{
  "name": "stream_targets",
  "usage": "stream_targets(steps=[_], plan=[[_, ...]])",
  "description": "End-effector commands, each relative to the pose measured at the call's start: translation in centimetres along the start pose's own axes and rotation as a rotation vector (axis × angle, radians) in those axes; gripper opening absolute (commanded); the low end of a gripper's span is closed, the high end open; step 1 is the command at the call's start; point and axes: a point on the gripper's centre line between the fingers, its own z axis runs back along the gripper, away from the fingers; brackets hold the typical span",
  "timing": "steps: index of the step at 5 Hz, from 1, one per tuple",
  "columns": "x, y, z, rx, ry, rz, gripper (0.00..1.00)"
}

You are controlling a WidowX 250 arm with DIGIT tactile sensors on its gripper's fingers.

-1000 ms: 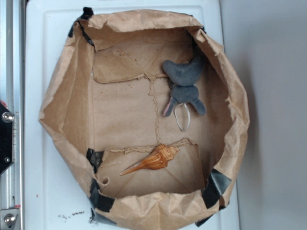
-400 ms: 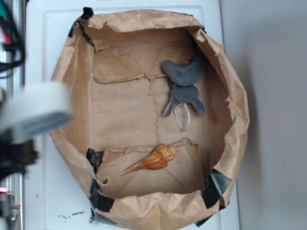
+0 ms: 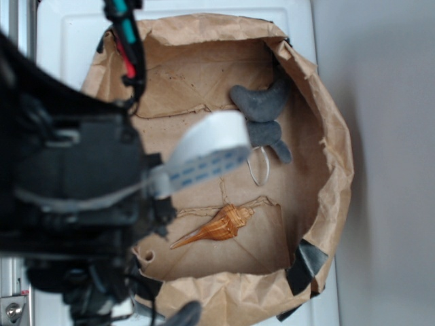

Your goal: Grab the shell.

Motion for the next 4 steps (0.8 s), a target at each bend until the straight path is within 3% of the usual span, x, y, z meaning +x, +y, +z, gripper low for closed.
stream_targets(steps=[1, 3, 4], plan=[[6.0, 2.8, -3.8, -0.07, -0.074, 0.037, 1.0], [8.7, 4.2, -7.4, -0.109, -0.073, -0.006, 1.0], [7.9, 3.0, -9.1, -0.146, -0.015, -0.001, 1.0]])
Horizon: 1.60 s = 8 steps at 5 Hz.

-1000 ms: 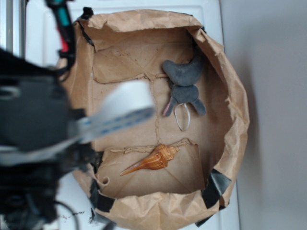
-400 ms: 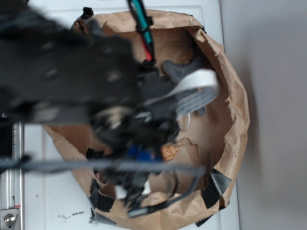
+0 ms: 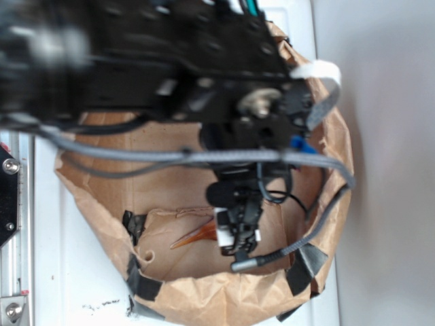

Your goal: Grab the shell.

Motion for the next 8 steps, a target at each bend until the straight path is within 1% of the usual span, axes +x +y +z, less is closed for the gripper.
stream_targets(steps=[1, 2, 6, 7, 8], plan=[[0.3, -1.7, -0.7, -0.104, 0.034, 0.0, 1.0], [-0.2, -2.8, -1.4, -0.099, 0.074, -0.011, 1.0], [-0.2, -2.8, -1.4, -0.099, 0.074, -0.011, 1.0], [-0.2, -2.4, -3.1, -0.103, 0.013, -0.05, 1.0], [0.4, -2.5, -4.5, -0.096, 0.019, -0.072, 1.0]])
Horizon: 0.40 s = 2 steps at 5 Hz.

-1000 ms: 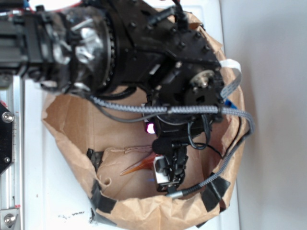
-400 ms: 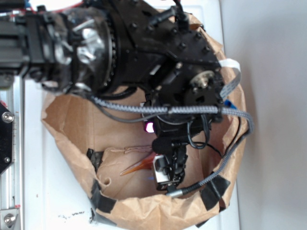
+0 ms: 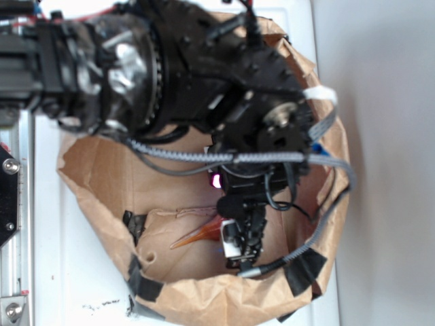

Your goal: Grab the shell.

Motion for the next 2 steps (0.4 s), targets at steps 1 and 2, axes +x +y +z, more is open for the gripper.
stream_targets(steps=[1, 2], plan=[[0.7, -1.1, -1.8, 0.047, -0.054, -0.102, 1.0], [0.0, -1.3, -2.9, 0.078, -0.044, -0.117, 1.0]])
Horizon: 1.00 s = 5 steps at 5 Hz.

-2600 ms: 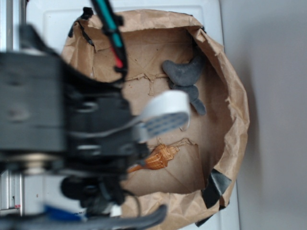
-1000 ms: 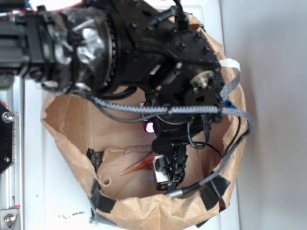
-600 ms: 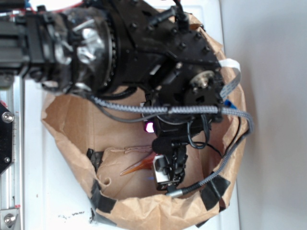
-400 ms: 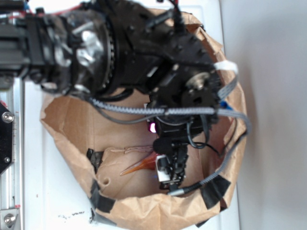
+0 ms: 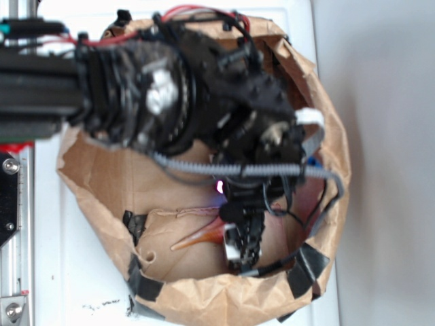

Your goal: Grab the shell.

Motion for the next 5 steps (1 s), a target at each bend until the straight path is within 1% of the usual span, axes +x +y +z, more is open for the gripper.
stream_targets(steps=[1, 2, 3, 4, 5], plan=[[-1.6, -1.6, -1.5, 0.056, -0.027, -0.111, 1.0], [-1.6, -1.6, -1.3, 0.053, -0.054, -0.078, 0.0], [-1.2, -1.3, -0.9, 0.053, -0.065, -0.062, 0.0], [-0.6, -1.2, 0.4, 0.045, -0.09, -0.039, 0.0], [0.2, -0.8, 3.8, -0.017, -0.077, 0.016, 0.0]])
